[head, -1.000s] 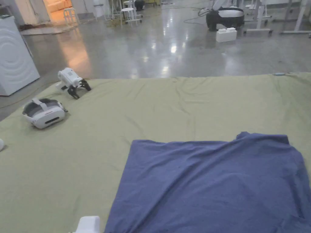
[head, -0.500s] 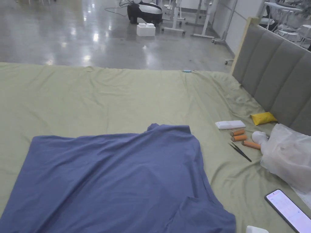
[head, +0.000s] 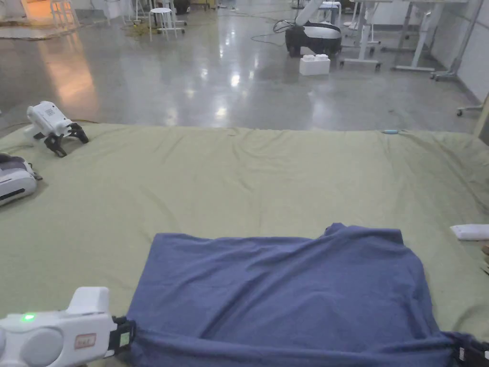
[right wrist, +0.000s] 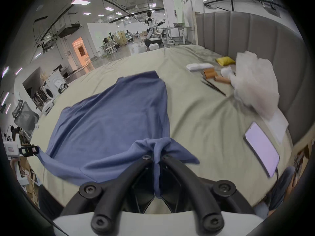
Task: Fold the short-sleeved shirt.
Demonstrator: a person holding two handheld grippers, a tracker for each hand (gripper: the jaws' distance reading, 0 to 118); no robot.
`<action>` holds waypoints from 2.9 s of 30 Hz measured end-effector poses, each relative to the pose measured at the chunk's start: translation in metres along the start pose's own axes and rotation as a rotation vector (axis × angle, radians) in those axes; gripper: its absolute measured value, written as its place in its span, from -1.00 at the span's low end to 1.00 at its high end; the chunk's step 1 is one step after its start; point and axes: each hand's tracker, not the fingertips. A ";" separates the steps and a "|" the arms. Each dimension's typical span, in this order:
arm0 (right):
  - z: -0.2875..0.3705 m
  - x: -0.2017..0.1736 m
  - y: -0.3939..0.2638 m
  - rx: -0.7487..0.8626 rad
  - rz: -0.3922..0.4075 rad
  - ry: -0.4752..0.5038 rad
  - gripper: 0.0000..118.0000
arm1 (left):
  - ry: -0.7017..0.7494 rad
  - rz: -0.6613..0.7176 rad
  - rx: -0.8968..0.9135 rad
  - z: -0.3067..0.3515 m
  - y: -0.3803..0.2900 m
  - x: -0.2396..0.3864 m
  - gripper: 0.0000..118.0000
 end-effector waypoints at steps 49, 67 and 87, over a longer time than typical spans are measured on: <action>0.237 -0.116 -0.078 0.675 0.167 0.160 -1.00 | 0.089 -0.126 0.747 0.237 -0.079 0.102 -0.73; 0.158 -0.054 -0.091 0.333 -0.013 0.046 -1.00 | 0.142 -0.014 0.105 -0.104 -0.018 0.008 -0.37; -0.059 -0.018 -0.022 0.029 0.005 -0.160 -0.88 | 0.098 0.040 0.064 -0.077 -0.009 0.003 -1.00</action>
